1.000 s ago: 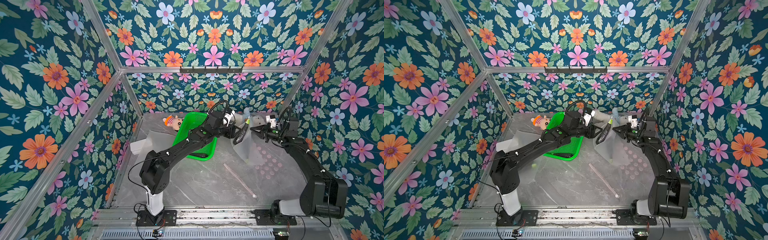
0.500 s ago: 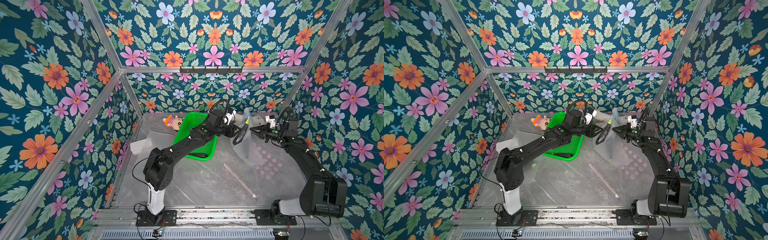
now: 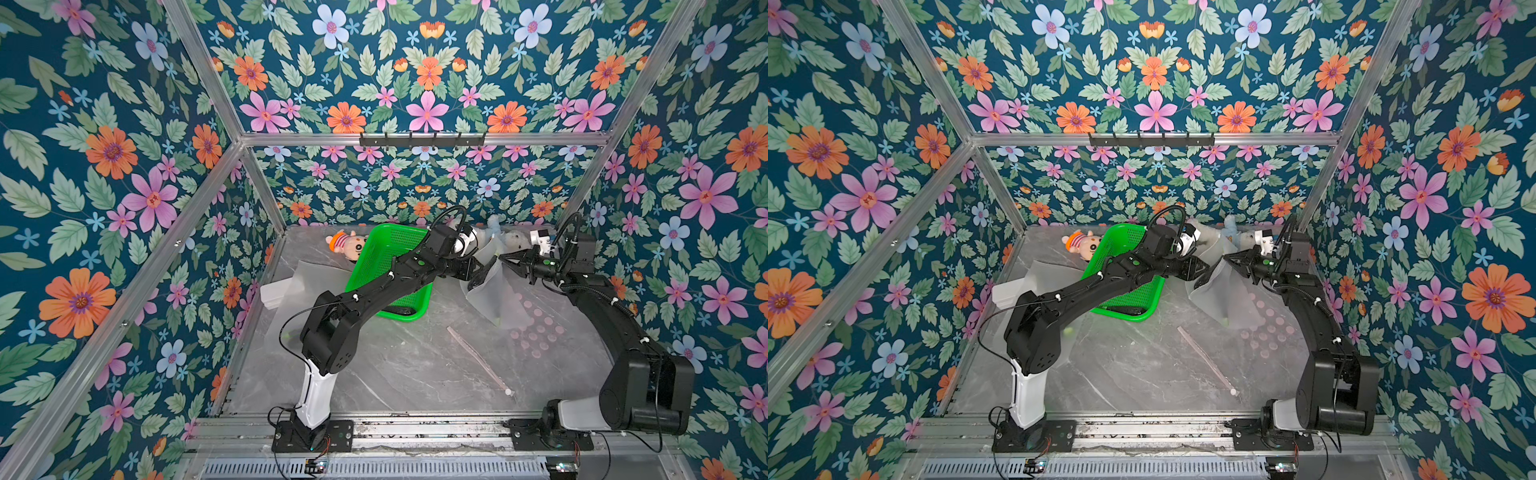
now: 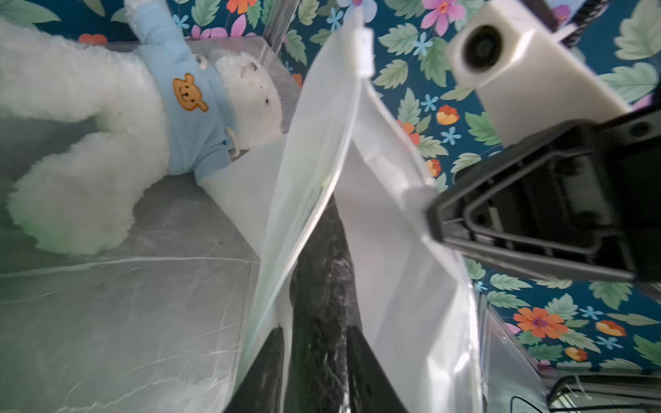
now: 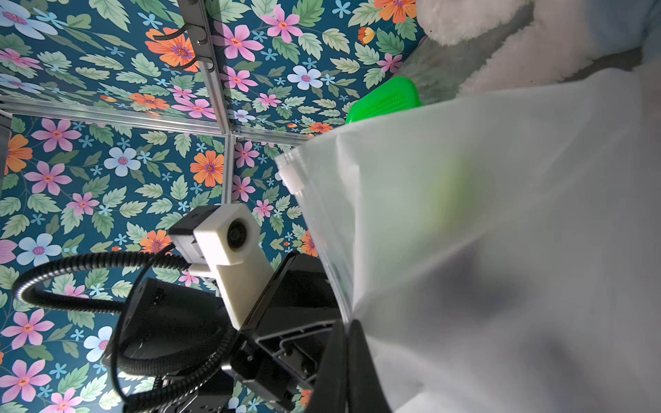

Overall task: Place the eggplant in a zip-top bag and seal the zipper
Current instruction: Place the eggplant in the zipper food storage bag, then adjust the zipper food storage bag at the center of the board.

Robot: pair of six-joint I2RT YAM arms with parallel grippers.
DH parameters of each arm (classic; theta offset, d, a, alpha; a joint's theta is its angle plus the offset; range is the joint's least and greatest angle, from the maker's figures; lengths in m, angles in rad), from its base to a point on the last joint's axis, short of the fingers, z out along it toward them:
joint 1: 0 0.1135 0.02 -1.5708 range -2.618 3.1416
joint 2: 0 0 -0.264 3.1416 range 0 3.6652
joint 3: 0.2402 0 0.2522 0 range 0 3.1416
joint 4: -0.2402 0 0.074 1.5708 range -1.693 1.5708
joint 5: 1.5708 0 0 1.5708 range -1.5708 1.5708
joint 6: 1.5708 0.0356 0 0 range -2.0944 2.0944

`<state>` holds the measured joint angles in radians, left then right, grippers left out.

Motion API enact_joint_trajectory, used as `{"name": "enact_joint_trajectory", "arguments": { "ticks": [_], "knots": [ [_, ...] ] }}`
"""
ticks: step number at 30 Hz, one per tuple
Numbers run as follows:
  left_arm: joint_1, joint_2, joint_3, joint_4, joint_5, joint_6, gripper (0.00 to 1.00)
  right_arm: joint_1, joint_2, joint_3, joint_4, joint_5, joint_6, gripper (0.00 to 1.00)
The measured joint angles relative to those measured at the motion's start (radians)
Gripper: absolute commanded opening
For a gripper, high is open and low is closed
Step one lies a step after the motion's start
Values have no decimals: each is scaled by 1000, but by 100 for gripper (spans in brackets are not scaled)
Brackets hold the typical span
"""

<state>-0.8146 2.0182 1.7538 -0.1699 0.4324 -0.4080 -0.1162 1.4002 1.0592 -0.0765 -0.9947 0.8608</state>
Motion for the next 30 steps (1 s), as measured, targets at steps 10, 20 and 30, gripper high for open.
{"name": "enact_joint_trajectory", "arguments": {
  "ticks": [10, 20, 30],
  "knots": [
    [6, -51, 5, -53, -28, 18, 41, 5, 0, 7, -22, 2, -21, 0],
    [73, -135, -26, -50, -45, 46, 53, 53, 5, 53, -124, 11, -114, 0],
    [115, -94, -16, -94, 55, 173, 65, 92, 15, 86, -175, 2, -164, 0]
  ]
}}
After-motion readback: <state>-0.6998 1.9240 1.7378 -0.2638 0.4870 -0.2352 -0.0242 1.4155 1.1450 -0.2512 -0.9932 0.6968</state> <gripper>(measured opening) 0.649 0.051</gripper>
